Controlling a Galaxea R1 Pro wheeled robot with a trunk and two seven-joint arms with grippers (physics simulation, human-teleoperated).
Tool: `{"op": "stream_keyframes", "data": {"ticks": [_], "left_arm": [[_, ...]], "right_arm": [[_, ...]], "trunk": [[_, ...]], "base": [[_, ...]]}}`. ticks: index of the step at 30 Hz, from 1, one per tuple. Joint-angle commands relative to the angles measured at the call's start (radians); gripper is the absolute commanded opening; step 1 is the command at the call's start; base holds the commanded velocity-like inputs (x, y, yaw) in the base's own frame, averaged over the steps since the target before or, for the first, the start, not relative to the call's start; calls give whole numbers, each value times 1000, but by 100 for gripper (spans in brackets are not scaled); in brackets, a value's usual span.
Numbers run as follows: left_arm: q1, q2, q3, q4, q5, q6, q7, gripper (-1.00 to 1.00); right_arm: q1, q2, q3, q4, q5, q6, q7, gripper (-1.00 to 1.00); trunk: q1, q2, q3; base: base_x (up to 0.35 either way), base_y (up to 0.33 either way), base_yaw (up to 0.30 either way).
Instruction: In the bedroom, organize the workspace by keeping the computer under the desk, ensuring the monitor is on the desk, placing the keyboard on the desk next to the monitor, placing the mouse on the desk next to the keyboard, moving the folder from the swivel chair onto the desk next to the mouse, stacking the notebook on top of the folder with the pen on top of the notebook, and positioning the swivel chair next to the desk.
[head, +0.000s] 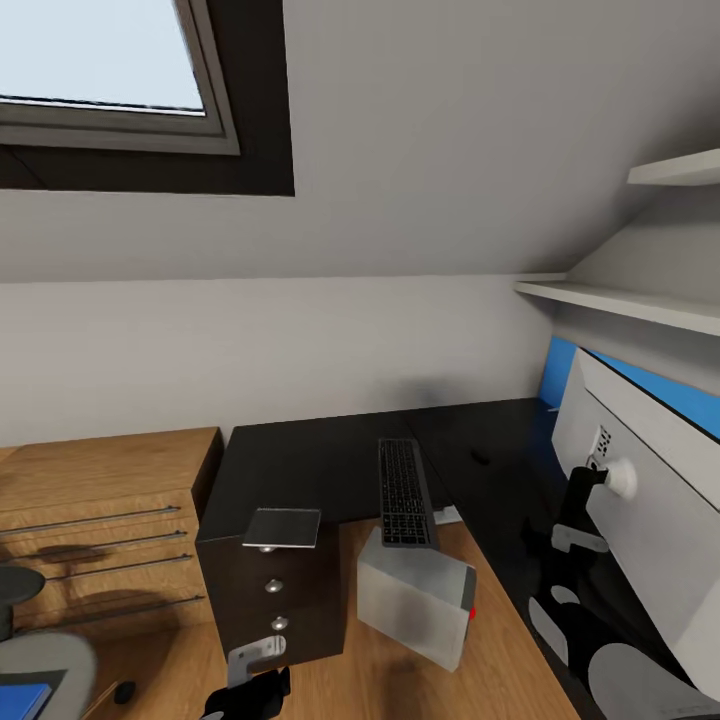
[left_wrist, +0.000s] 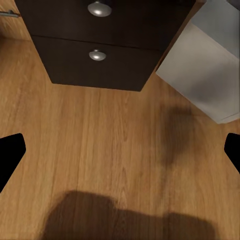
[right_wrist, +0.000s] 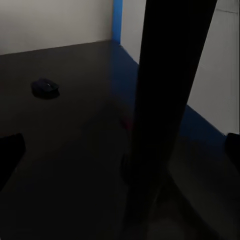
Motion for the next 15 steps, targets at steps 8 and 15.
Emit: {"op": "stream_keyframes", "data": {"ticks": [8,15], "left_arm": [[0,1,-3,-1,9,3,8,100],[0,1,-3,0,10,3,8,100]], "right_arm": [[-1,-1,9,0,-9,-3,-8,100],[-1,-1,10,0,-9,-3,-8,100]], "trunk": [[0,-1,-2],[0,-1,-2]], "base": [[117,-130,0],[22,-24,0]]}}
